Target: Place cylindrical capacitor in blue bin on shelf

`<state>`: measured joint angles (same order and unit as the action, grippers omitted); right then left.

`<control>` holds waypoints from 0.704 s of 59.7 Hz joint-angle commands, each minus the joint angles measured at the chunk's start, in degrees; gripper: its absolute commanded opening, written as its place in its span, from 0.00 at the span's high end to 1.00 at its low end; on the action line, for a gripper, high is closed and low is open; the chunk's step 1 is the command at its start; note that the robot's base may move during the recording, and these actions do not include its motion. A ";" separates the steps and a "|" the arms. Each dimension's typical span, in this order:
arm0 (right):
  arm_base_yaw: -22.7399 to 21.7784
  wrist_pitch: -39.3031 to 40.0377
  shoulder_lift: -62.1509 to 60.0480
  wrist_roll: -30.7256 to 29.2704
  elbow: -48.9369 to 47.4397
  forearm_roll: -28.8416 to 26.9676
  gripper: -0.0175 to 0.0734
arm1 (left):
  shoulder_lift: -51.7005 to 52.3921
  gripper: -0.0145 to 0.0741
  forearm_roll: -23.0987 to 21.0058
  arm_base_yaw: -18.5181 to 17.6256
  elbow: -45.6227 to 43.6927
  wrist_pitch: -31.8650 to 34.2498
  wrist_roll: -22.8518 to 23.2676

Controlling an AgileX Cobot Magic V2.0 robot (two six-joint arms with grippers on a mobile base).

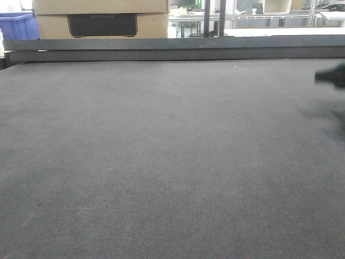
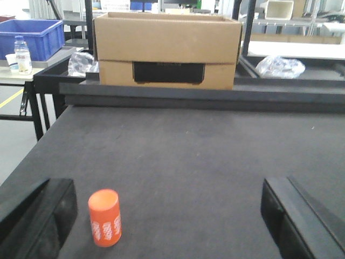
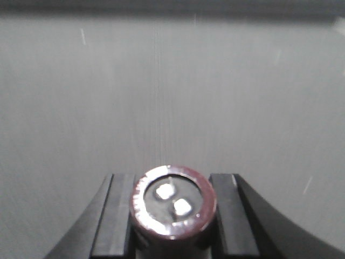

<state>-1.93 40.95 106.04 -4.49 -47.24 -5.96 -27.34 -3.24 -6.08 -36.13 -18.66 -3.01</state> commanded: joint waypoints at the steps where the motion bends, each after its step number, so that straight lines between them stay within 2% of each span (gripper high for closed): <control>1: -0.15 -3.46 -8.40 -0.03 -0.04 0.18 0.84 | -1.30 0.16 1.25 0.19 2.03 1.72 0.37; 8: -0.07 -8.61 -17.68 -0.03 -0.04 0.18 0.84 | -3.48 0.16 2.15 0.19 6.78 6.57 0.37; 24: -0.07 -21.49 -37.35 -0.03 -0.04 0.18 0.84 | -14.85 0.16 -1.09 2.01 19.56 34.62 0.37; 37: -0.07 -29.35 -46.68 -0.03 -0.04 0.18 0.84 | -33.14 0.16 -1.72 2.84 19.76 52.53 0.37; 42: -0.07 -30.22 -48.52 -0.03 -0.04 0.18 0.84 | -41.06 0.16 -3.87 2.84 18.75 59.36 0.37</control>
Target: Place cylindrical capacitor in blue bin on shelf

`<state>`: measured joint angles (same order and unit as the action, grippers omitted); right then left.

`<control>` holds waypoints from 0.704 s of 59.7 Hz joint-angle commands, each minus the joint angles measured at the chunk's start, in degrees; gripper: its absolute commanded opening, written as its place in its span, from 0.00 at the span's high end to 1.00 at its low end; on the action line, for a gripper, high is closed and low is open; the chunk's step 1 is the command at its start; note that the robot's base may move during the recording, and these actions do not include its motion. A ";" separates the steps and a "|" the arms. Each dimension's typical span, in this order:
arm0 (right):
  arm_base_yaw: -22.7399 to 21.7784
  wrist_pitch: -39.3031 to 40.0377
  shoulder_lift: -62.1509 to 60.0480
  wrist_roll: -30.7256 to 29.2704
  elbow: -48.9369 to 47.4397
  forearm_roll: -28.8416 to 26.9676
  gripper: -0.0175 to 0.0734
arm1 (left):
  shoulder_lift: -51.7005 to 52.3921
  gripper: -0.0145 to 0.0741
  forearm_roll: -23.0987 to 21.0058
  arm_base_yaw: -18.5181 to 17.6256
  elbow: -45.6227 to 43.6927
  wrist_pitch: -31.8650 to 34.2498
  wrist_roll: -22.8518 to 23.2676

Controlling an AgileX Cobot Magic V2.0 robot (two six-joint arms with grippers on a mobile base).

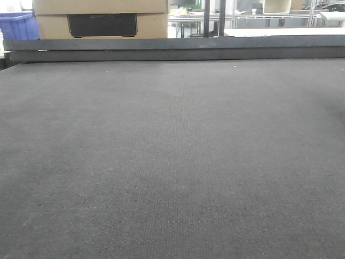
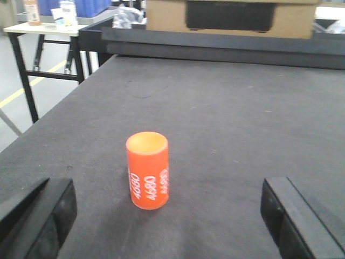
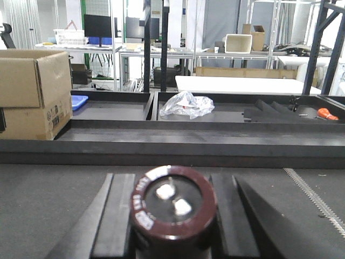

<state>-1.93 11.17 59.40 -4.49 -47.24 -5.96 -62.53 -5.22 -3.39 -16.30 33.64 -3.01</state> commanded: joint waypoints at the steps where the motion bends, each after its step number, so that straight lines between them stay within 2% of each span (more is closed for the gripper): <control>1: -0.07 -0.58 -2.13 -0.03 -0.04 0.18 0.84 | -7.84 0.16 -2.81 0.14 -1.65 7.92 0.37; 6: -0.07 -0.80 -3.02 -0.03 -0.04 0.18 0.84 | -14.63 0.16 -5.20 0.14 -4.23 10.28 0.37; 16: -0.07 -1.33 -3.36 -0.03 -0.04 0.18 0.84 | -26.04 0.16 -5.22 0.14 -11.42 11.19 0.37; 31: -0.07 -1.86 -3.36 -0.03 -0.04 0.18 0.84 | -35.80 0.16 -5.22 0.26 -20.76 10.72 0.37; 38: -0.07 -1.86 -3.36 -0.03 -0.04 0.18 0.84 | -39.18 0.16 -9.42 0.37 -23.55 10.72 0.37; 42: -0.07 -1.86 -3.36 -0.03 -0.04 0.18 0.84 | -40.63 0.16 -10.41 0.37 -24.70 10.72 0.37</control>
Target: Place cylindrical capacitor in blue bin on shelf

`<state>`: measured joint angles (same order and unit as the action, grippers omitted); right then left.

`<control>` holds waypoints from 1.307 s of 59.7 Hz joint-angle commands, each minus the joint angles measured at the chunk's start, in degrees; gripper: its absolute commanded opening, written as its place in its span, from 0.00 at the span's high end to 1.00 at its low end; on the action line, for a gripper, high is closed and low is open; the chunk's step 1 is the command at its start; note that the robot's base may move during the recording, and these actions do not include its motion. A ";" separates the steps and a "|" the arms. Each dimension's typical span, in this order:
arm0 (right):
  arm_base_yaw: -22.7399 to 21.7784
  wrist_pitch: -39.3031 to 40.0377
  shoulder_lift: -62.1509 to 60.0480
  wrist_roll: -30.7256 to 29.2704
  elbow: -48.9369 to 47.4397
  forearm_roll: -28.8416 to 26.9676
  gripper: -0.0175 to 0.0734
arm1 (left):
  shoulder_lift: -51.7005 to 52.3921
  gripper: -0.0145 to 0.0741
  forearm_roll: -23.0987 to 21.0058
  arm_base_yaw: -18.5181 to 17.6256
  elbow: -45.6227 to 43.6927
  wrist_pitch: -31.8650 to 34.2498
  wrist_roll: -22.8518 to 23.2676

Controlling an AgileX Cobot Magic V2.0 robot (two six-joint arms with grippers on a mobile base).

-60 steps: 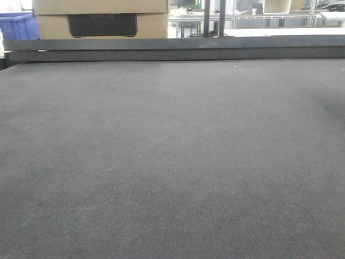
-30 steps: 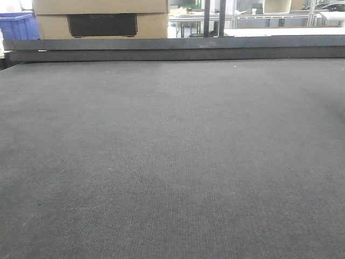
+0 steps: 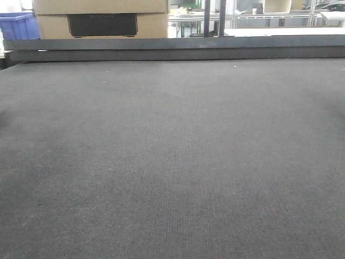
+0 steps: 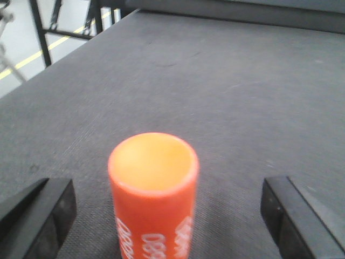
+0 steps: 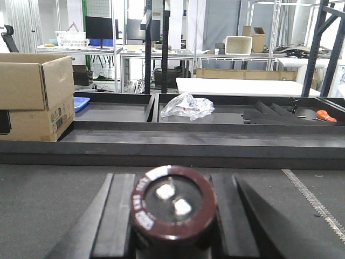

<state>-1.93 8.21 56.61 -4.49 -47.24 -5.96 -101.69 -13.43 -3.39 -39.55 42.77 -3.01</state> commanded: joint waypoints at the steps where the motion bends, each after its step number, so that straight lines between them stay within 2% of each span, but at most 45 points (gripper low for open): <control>1: -0.07 1.11 -0.57 -0.03 -0.04 0.18 0.84 | -1.76 0.16 -2.19 0.37 -1.70 1.58 0.37; 24: -0.07 1.11 -0.57 -0.03 -0.04 0.18 0.84 | -8.94 0.16 -4.05 0.64 -7.10 1.63 0.37; 42: -0.07 1.11 -0.57 -0.03 -0.04 0.18 0.84 | -11.23 0.18 -2.81 2.09 -8.75 1.48 0.37; 48: -0.07 1.11 -0.57 -0.03 -0.04 0.18 0.84 | -11.23 0.30 -2.50 2.19 -9.11 1.38 0.37; 56: -0.07 1.11 -0.57 -0.03 -0.04 0.18 0.84 | -11.23 0.71 -2.50 2.19 -9.34 1.11 0.37; 62: -0.07 0.77 -0.57 -0.03 -0.04 0.18 0.84 | -10.80 0.95 -0.61 2.19 -9.34 0.34 0.37; 70: -0.07 -1.55 -0.57 -0.03 -0.04 0.18 0.84 | -6.27 0.96 6.26 1.90 -9.34 -7.16 0.37; 78: -0.07 -6.35 -0.57 -0.03 -0.04 0.18 0.84 | 2.24 0.96 9.85 0.47 -9.34 -16.61 0.37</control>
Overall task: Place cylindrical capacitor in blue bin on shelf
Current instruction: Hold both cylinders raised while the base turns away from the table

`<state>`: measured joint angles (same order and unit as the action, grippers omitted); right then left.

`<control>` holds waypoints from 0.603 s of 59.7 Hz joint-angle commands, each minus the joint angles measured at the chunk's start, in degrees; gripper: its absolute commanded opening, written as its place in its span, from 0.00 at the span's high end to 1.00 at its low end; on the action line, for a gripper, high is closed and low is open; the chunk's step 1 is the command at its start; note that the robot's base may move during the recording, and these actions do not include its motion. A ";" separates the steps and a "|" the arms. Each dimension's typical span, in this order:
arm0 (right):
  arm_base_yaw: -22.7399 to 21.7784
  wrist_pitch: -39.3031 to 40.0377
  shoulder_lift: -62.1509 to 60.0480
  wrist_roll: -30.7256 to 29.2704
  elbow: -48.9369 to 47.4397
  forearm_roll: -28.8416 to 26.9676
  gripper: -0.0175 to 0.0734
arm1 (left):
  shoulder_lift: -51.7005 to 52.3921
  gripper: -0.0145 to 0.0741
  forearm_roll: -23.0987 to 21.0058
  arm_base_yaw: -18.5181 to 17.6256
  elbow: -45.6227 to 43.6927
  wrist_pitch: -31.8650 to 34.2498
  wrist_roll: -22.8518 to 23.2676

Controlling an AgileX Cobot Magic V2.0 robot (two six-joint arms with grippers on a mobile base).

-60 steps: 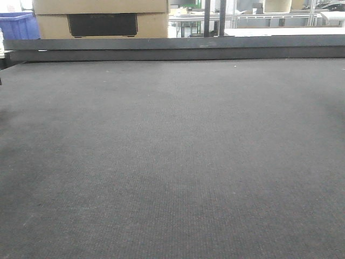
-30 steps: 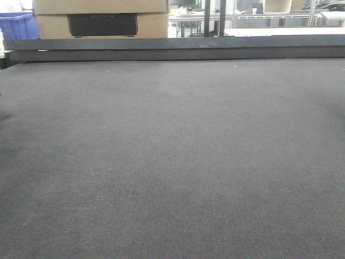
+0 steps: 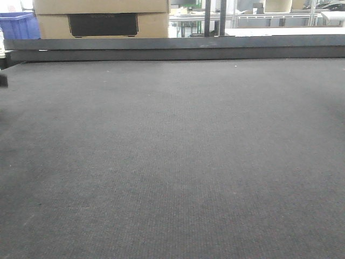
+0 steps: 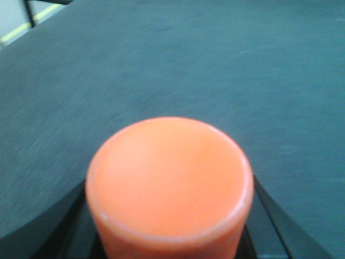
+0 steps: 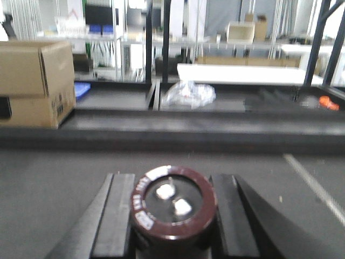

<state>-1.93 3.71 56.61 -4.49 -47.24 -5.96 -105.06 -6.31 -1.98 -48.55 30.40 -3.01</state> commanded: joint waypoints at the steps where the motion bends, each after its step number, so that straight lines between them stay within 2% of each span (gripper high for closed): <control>1: -0.07 -2.51 -0.57 -0.03 -0.04 0.18 0.84 | 6.59 0.96 2.85 -1.15 -0.35 -5.30 0.37; 11: -0.07 -8.40 -0.57 -0.03 -0.04 0.18 0.84 | 18.12 0.96 2.98 -3.35 -0.35 -18.69 0.37; 21: 0.33 -18.00 -0.57 -0.03 -0.04 0.18 0.84 | 29.82 0.96 2.98 -5.37 -0.35 -32.75 0.37; 36: 5.00 -28.20 -0.60 -1.54 -0.04 0.18 0.84 | 44.36 0.96 3.09 -6.04 -0.35 -51.98 0.00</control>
<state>1.50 -22.35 56.61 -4.63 -47.24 -5.96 -64.72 -3.41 -7.57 -48.76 -15.83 -3.01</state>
